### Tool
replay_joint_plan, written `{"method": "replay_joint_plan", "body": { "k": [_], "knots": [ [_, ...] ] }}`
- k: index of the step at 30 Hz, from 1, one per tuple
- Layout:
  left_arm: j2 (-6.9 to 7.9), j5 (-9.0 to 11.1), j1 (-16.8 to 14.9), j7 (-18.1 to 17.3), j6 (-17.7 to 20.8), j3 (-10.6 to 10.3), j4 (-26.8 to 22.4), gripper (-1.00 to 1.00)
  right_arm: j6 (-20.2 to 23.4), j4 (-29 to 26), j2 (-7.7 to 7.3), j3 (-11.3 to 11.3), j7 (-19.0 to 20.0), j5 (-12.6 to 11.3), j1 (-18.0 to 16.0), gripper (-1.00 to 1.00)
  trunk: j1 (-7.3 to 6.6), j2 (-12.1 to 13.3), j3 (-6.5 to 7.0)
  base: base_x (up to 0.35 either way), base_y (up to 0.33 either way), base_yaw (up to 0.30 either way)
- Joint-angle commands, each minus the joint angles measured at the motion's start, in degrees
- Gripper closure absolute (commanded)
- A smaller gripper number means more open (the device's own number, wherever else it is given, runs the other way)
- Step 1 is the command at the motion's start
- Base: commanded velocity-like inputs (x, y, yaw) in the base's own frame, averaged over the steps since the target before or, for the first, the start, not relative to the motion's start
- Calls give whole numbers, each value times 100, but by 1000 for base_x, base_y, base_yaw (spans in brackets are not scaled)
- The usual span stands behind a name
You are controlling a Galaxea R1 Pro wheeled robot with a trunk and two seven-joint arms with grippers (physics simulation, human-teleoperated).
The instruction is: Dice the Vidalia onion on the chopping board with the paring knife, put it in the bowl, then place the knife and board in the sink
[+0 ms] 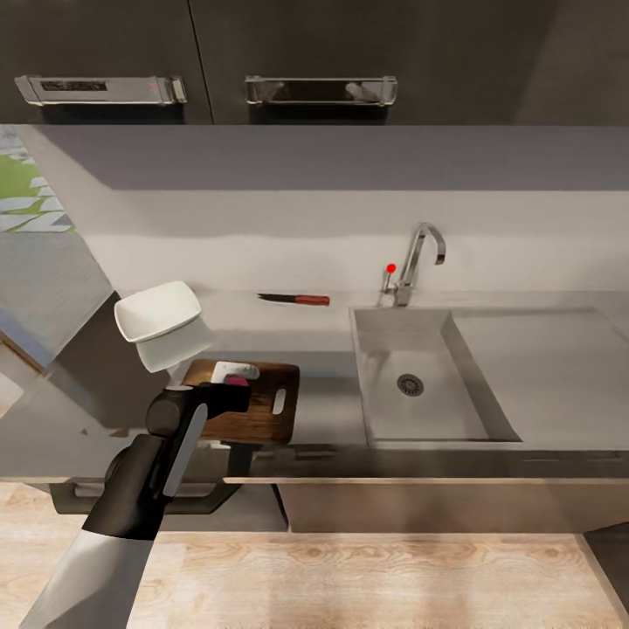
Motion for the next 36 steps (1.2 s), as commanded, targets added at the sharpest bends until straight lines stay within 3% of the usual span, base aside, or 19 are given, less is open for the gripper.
{"method": "replay_joint_plan", "body": {
  "k": [1,25,36],
  "knots": [
    [0,-112,-4,16,26,6,98,100,-5,-9,3,-31,57,-25,3,-100,5,-8,-11,0,23,0],
    [0,-114,-4,16,26,6,100,100,-5,-9,3,-31,57,-26,3,-100,5,-8,-13,0,35,0],
    [0,-112,-4,16,26,6,100,100,-5,-9,3,-31,58,-31,3,-100,5,-8,48,0,0,0]
  ]
}}
